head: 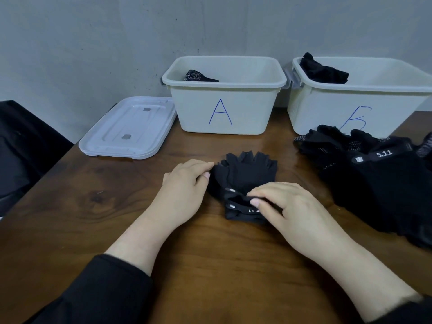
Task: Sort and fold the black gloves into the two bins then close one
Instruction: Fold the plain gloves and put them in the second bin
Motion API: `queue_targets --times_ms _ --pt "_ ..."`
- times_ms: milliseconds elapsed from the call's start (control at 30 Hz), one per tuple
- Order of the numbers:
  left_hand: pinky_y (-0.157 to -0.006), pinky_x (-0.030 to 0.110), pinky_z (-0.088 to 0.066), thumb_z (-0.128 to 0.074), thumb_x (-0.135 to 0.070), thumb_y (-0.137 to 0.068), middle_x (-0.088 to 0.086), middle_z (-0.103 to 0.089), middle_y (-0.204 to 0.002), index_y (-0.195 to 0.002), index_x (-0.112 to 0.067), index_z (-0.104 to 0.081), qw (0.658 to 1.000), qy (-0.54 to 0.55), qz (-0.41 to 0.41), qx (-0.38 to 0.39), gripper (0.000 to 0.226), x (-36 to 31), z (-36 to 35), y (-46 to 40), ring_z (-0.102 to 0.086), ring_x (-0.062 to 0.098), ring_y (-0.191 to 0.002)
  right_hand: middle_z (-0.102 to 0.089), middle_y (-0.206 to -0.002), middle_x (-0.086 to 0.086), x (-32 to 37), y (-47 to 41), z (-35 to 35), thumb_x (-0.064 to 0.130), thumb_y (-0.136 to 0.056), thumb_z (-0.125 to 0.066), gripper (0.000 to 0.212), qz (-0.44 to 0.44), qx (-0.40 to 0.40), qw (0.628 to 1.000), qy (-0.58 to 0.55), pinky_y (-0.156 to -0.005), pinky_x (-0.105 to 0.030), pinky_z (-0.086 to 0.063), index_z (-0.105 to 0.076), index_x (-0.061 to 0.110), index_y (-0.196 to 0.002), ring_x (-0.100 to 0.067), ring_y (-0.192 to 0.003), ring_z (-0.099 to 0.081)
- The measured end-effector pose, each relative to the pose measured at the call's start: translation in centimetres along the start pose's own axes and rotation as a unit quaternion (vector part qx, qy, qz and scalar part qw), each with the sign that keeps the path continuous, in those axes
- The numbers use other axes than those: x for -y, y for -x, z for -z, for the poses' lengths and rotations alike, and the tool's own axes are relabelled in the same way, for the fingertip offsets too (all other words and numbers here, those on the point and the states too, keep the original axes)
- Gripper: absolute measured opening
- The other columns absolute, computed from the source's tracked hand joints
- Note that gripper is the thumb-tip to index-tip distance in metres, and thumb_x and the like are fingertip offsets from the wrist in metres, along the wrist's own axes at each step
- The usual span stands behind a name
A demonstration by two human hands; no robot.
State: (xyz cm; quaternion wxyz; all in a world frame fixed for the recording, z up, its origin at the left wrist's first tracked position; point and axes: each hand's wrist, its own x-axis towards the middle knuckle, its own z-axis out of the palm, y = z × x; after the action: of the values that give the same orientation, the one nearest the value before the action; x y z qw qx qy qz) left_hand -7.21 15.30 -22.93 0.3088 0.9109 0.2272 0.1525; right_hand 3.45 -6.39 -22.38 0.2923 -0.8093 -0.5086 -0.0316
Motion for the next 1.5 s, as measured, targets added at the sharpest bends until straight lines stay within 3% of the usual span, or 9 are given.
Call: queue_targets --times_ms 133,233,567,767,900,1067,1233,1367,1500 --pt "-0.099 0.031 -0.047 -0.050 -0.027 -0.104 -0.020 -0.063 -0.110 -0.119 -0.035 -0.064 0.997 0.056 0.015 -0.055 0.023 -0.2 0.2 0.1 -0.059 0.001 -0.108 -0.072 -0.084 0.015 -0.4 -0.3 0.4 0.033 -0.099 -0.058 0.012 -0.093 -0.121 0.980 -0.128 -0.068 -0.021 -0.054 -0.069 0.034 -0.103 -0.005 -0.078 -0.068" --pt "-0.081 0.020 -0.045 -0.048 -0.033 -0.104 -0.016 -0.069 -0.094 -0.116 -0.037 -0.064 0.991 0.095 0.041 -0.080 0.020 -0.5 0.4 0.3 -0.063 0.002 -0.096 -0.072 -0.090 0.018 -0.4 -0.5 0.7 0.028 -0.101 -0.056 0.015 -0.129 -0.174 0.956 -0.199 -0.069 -0.017 -0.053 -0.063 0.041 -0.098 -0.007 -0.081 -0.069" --pt "-0.085 0.023 -0.052 -0.056 -0.039 -0.098 -0.020 -0.068 -0.093 -0.103 -0.037 -0.070 0.986 0.138 -0.014 -0.096 0.014 -1.6 0.7 0.7 -0.063 -0.001 -0.094 -0.074 -0.100 0.004 0.7 -1.4 1.6 0.018 -0.107 -0.049 0.031 -0.119 -0.274 0.880 -0.370 -0.081 -0.032 -0.060 -0.067 0.041 -0.096 -0.021 -0.095 -0.072" --pt "-0.103 0.033 -0.031 -0.050 -0.075 -0.084 -0.020 -0.054 -0.124 -0.134 -0.038 -0.062 0.950 -0.166 -0.246 0.101 0.063 -3.3 -1.5 2.0 -0.043 0.004 -0.113 -0.071 -0.088 0.016 -0.2 -1.3 2.4 0.022 -0.107 -0.050 0.024 -0.144 -0.313 0.876 -0.336 -0.078 -0.026 -0.058 -0.062 0.042 -0.100 -0.026 -0.089 -0.073" --pt "-0.092 0.040 -0.040 -0.050 -0.048 -0.100 -0.011 -0.055 -0.107 -0.117 -0.030 -0.072 0.939 -0.194 -0.284 0.028 0.034 -3.9 -3.1 1.9 -0.048 0.012 -0.099 -0.072 -0.094 0.013 -0.6 -1.0 2.6 0.025 -0.107 -0.051 0.013 -0.163 -0.339 0.871 -0.316 -0.086 -0.040 -0.060 -0.061 0.034 -0.107 -0.021 -0.086 -0.073" --pt "-0.070 0.023 -0.043 -0.046 -0.022 -0.103 0.003 -0.062 -0.083 -0.090 -0.013 -0.065 0.966 0.179 0.005 -0.185 0.025 -4.6 -1.3 0.3 -0.054 0.016 -0.075 -0.065 -0.089 0.012 -0.9 -0.8 2.9 0.022 -0.107 -0.050 0.012 -0.182 -0.365 0.850 -0.333 -0.084 -0.039 -0.062 -0.059 0.021 -0.114 -0.010 -0.083 -0.067" --pt "-0.077 0.038 -0.061 -0.045 -0.016 -0.107 0.018 -0.073 -0.106 -0.119 -0.007 -0.054 0.766 0.588 0.242 -0.091 0.017 -6.5 0.0 2.2 -0.076 0.027 -0.089 -0.061 -0.087 0.013 -1.0 -0.7 3.3 0.018 -0.106 -0.051 0.015 -0.195 -0.371 0.820 -0.389 -0.075 -0.032 -0.063 -0.062 0.027 -0.102 -0.008 -0.084 -0.065" --pt "-0.054 0.033 -0.055 -0.052 -0.026 -0.105 0.015 -0.076 -0.080 -0.099 -0.003 -0.071 0.906 0.336 0.251 0.056 0.030 -5.7 1.2 6.1 -0.067 0.029 -0.062 -0.056 -0.076 0.008 -1.1 -0.7 3.8 0.010 -0.103 -0.056 0.006 -0.207 -0.351 0.804 -0.433 -0.073 -0.038 -0.063 -0.061 0.013 -0.103 -0.004 -0.073 -0.060" --pt "-0.061 0.031 -0.055 -0.056 -0.037 -0.100 0.002 -0.074 -0.077 -0.096 -0.021 -0.076 0.965 0.219 0.143 0.023 0.026 -5.6 3.0 7.0 -0.067 0.018 -0.062 -0.055 -0.079 -0.004 0.2 -1.1 3.8 0.008 -0.100 -0.060 0.011 -0.212 -0.317 0.776 -0.503 -0.078 -0.043 -0.063 -0.063 0.016 -0.094 -0.015 -0.080 -0.058"
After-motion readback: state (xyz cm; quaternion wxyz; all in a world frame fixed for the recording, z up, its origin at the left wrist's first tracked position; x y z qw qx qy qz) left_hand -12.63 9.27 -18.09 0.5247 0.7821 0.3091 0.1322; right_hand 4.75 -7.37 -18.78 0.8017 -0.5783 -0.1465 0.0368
